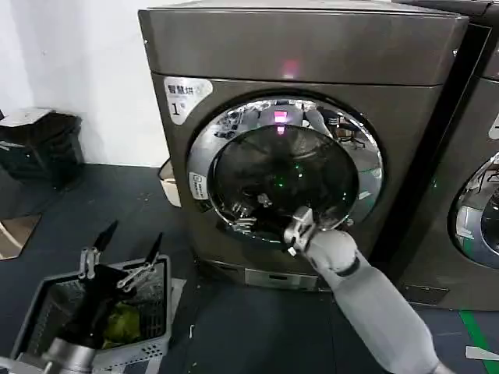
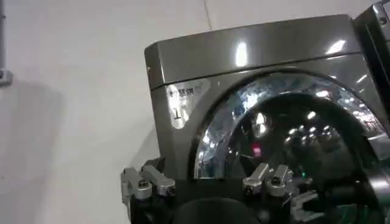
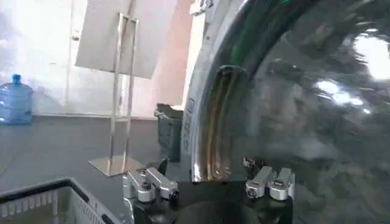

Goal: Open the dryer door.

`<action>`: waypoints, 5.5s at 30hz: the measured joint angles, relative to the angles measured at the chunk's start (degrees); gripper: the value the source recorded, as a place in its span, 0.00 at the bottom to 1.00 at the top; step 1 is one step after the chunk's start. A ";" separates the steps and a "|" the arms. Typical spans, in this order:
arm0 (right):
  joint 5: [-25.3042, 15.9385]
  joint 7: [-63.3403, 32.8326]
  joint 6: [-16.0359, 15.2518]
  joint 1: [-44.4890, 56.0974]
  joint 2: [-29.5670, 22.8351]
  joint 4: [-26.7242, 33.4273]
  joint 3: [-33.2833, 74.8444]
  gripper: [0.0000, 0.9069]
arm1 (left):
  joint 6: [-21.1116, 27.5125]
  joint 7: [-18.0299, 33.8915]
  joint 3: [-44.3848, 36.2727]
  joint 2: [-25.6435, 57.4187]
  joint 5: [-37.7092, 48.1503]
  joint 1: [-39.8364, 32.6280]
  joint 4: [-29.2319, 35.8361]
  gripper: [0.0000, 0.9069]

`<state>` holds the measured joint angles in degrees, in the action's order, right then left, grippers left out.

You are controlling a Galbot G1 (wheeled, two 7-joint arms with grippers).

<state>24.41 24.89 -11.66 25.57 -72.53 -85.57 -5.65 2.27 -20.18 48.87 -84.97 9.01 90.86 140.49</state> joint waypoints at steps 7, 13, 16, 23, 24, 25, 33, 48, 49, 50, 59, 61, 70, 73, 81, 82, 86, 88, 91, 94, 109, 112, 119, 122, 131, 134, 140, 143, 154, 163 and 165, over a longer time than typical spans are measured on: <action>0.17 0.12 0.34 -2.89 -3.19 4.63 -1.63 1.00 | 0.02 -0.12 0.20 -0.09 -0.04 0.79 1.00 1.00; -0.54 1.19 1.49 -5.16 -6.33 9.76 -1.83 1.00 | 0.20 -0.91 0.21 0.03 -0.13 0.57 0.83 1.00; -1.28 1.41 2.17 -5.81 -7.58 11.89 -1.99 1.00 | 0.23 -0.98 0.19 0.03 -0.14 0.42 0.84 1.00; -2.06 2.15 2.53 -6.72 -10.48 15.56 -1.58 1.00 | 2.32 -1.46 0.66 0.33 -0.64 -0.90 -0.06 1.00; -2.05 2.51 2.53 -6.77 -10.55 15.77 -1.51 1.00 | 2.59 -1.56 0.67 0.34 -0.66 -1.06 -0.17 1.00; -2.03 2.80 2.54 -6.81 -10.56 15.92 -1.44 1.00 | 2.77 -1.71 0.68 0.35 -0.89 -1.16 -0.25 1.00; 0.12 7.07 2.08 -6.73 -9.32 15.14 0.06 1.00 | 6.17 -3.42 2.60 1.28 1.01 -2.41 -0.63 1.00; 0.28 21.33 0.92 -0.64 -3.42 4.73 2.43 1.00 | 11.62 6.17 7.71 7.69 8.81 -6.61 -5.46 1.00; 0.97 22.53 0.87 -0.03 -2.88 4.00 2.81 1.00 | 11.82 5.10 7.91 8.28 9.75 -7.14 -5.98 1.00; 1.44 23.11 0.87 0.47 -2.41 3.37 3.09 1.00 | 12.09 3.80 8.14 8.77 10.80 -7.64 -6.43 1.00; 4.24 34.35 0.04 6.24 2.69 -3.48 7.21 1.00 | 9.71 -2.86 7.85 14.93 13.61 -13.65 -14.51 1.00; 4.20 36.78 0.04 7.57 3.40 -4.51 7.99 1.00 | 11.81 -2.03 7.08 17.01 15.87 -14.98 -16.73 1.00; 2.69 47.32 1.28 13.03 6.39 -8.18 11.15 1.00 | 11.76 1.13 0.86 26.30 23.12 -22.01 -26.12 1.00; 2.69 49.95 1.79 14.96 7.56 -9.45 12.68 1.00 | 9.42 -0.65 -2.04 28.81 25.44 -24.19 -29.04 1.00; 4.52 54.45 3.52 21.46 11.00 -14.05 20.65 1.00 | 5.66 -4.69 -14.43 34.84 32.86 -33.82 -38.39 1.00; 4.76 54.41 3.58 22.46 11.45 -14.60 22.33 1.00 | 5.37 -5.19 -16.99 35.37 34.19 -35.72 -39.79 1.00; 2.34 53.80 4.52 27.52 10.69 -16.75 32.27 1.00 | 5.25 -7.87 -25.55 35.67 36.95 -43.17 -44.00 1.00; 2.05 53.25 5.08 30.40 9.54 -17.65 38.78 1.00 | 5.25 -9.46 -29.43 34.83 37.09 -46.28 -45.33 1.00; 1.79 50.83 5.28 34.49 8.15 -19.38 48.45 1.00 | 5.59 -10.67 -33.80 33.27 35.96 -49.35 -46.25 1.00; 3.56 47.71 5.03 38.49 7.60 -21.83 57.93 1.00 | 6.04 -11.34 -36.72 32.02 35.98 -51.55 -45.89 1.00; 4.08 9.70 -2.06 49.66 9.22 -29.24 88.70 1.00 | 7.10 -15.08 -48.17 32.83 38.58 -57.35 -42.09 1.00; 1.43 2.22 -0.23 51.09 10.14 -29.01 91.84 1.00 | 6.05 -14.85 -50.55 33.39 41.18 -58.13 -40.86 1.00; -0.86 -6.74 2.13 52.81 12.94 -27.38 98.66 1.00 | 3.85 -14.15 -57.51 35.74 45.20 -61.79 -36.60 1.00; -3.13 -3.45 3.20 54.11 13.86 -27.63 102.55 1.00 | 3.50 -13.57 -61.04 34.86 45.61 -64.26 -36.97 1.00; 4.58 -8.99 -0.07 55.48 16.14 -28.29 111.42 1.00 | 1.56 -13.39 -70.42 27.41 40.81 -71.17 -41.25 1.00; 7.09 -11.68 -3.45 56.67 16.66 -28.62 114.11 1.00 | 0.90 -12.48 -73.00 24.52 40.11 -73.06 -42.97 1.00; 7.67 -16.91 -6.46 57.33 18.00 -26.89 118.59 1.00 | -0.61 -11.32 -77.79 19.26 38.50 -76.32 -46.60 1.00; 7.60 -19.39 -6.55 58.27 18.44 -25.87 121.03 1.00 | -1.23 -10.83 -79.60 16.68 38.51 -77.71 -48.35 1.00; -0.16 -18.58 -12.28 64.33 22.54 -20.86 134.76 1.00 | -1.20 -5.47 -83.30 8.73 38.07 -81.23 -54.61 1.00; -0.26 -17.13 -11.19 67.32 22.80 -17.73 142.36 1.00 | -2.31 -3.96 -84.02 5.25 38.24 -83.24 -57.34 1.00; -0.25 -16.54 -11.13 67.40 23.08 -17.11 143.21 1.00 | -3.67 -3.33 -84.27 5.67 38.35 -83.28 -57.21 1.00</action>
<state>24.16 8.35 -22.79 92.96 -49.45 -102.68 137.56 -1.39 -23.51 -35.40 -79.30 47.36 7.58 83.28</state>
